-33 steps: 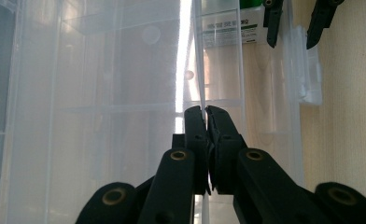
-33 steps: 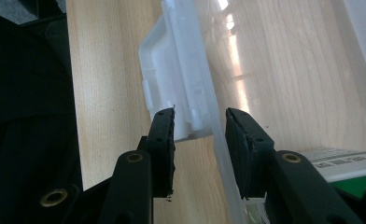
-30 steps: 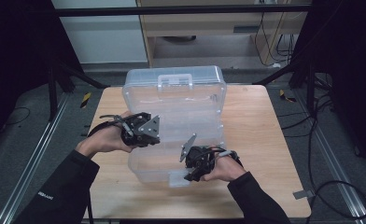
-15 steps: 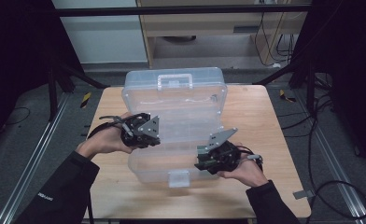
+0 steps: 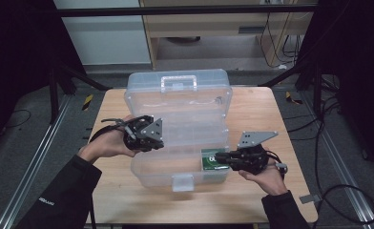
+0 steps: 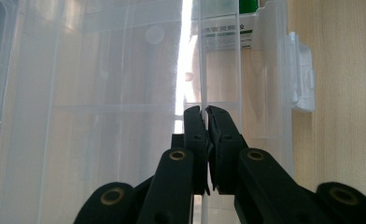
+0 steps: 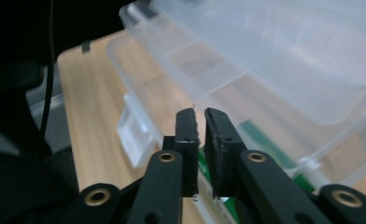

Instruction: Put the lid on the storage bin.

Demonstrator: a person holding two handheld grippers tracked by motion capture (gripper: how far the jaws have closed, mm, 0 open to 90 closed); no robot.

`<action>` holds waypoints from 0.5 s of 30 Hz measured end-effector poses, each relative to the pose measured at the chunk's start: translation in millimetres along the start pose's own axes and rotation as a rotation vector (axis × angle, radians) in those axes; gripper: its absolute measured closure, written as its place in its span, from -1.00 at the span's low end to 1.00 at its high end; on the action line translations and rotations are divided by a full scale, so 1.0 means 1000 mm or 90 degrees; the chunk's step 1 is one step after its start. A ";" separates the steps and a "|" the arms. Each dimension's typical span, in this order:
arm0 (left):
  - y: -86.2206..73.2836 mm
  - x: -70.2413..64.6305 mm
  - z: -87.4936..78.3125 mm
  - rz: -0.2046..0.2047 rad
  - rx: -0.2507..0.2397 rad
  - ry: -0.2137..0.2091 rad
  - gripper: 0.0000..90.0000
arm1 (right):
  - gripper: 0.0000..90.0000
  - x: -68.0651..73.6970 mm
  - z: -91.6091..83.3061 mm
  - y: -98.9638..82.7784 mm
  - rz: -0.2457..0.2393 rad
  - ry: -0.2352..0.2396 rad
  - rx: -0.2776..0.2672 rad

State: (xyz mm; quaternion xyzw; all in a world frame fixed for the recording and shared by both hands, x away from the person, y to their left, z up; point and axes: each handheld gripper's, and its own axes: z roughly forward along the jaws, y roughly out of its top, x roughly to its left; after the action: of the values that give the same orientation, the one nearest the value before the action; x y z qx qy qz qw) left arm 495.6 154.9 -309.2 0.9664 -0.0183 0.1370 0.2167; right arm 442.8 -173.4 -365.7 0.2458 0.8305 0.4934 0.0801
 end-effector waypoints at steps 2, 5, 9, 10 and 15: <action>0.000 0.000 0.000 0.000 -0.002 -0.001 0.92 | 0.92 -0.001 -0.004 0.002 0.007 -0.003 -0.022; 0.000 0.000 0.000 0.000 -0.002 -0.001 0.92 | 0.99 -0.001 -0.009 0.006 0.012 -0.013 -0.050; 0.000 0.000 0.000 0.000 -0.003 0.000 0.92 | 1.00 -0.006 -0.015 0.014 0.030 -0.027 -0.088; 0.000 0.000 0.000 0.000 -0.004 0.000 0.92 | 1.00 -0.008 -0.015 0.016 0.036 -0.031 -0.096; -0.001 0.000 0.001 -0.002 -0.009 0.001 0.92 | 1.00 -0.021 -0.015 0.026 0.053 -0.059 -0.139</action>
State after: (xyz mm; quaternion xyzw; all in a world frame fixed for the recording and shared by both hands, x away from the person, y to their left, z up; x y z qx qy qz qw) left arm 495.5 155.2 -310.4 0.9648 -0.0177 0.1373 0.2236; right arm 463.6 -185.2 -338.3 0.2923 0.7562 0.5722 0.1241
